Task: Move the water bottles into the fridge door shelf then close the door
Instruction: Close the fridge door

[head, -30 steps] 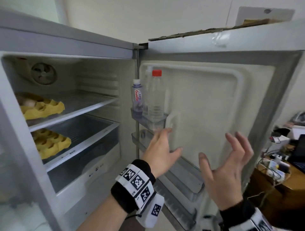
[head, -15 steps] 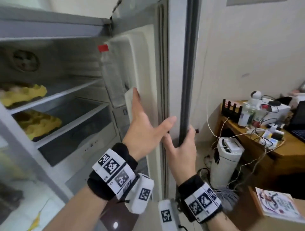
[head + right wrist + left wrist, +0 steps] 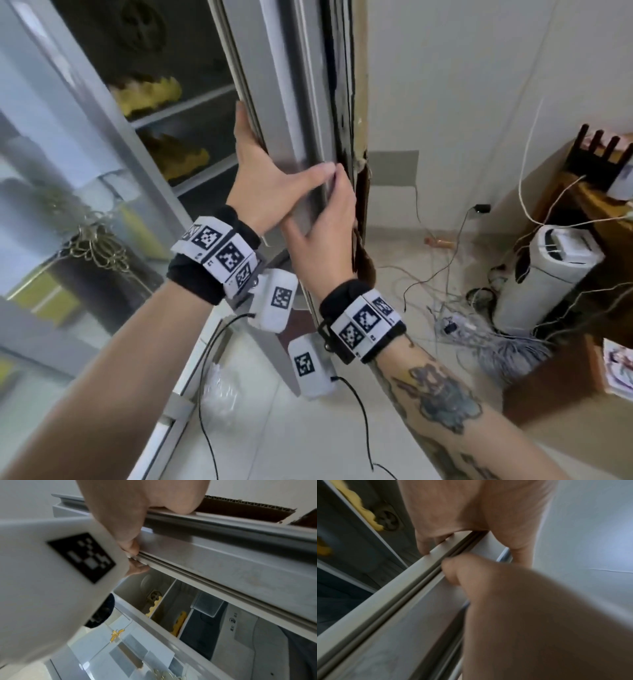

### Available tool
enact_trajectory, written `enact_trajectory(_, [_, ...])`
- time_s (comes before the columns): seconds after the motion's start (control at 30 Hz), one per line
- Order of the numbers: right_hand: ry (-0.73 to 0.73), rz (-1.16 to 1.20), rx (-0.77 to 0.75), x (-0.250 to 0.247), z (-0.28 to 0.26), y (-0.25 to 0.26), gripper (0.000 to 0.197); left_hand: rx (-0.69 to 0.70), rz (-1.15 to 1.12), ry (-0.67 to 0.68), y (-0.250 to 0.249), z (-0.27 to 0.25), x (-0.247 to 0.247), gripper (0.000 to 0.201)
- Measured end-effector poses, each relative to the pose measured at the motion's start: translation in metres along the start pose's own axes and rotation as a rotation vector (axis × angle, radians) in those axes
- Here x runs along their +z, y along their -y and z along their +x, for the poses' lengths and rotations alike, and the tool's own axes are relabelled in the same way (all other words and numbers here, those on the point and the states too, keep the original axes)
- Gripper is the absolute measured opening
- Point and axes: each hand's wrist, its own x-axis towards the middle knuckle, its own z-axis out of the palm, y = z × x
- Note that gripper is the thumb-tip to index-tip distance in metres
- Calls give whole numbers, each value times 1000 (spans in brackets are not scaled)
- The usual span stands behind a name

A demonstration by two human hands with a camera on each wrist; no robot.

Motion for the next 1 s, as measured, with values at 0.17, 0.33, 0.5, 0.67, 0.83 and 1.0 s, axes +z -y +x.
enact_trajectory(0.17, [96,-73,-111,39,-10,5,88,-19,52,-80,27,7,-37,133])
enact_trajectory(0.33, [97,-188,-198,88,-15,3,74,21,276,-98,57,13,-74,139])
enact_trajectory(0.5, [129,-262,-322,144,-10,1,68,26,519,-98,101,37,-118,130])
enact_trajectory(0.67, [124,-358,-385,198,-4,-1,70,68,663,-84,140,62,-152,117])
enact_trajectory(0.83, [119,-423,-416,250,2,3,70,69,715,-16,170,86,-182,102])
enact_trajectory(1.0, [3,-403,-380,279,-2,5,61,145,608,27,188,96,-186,100])
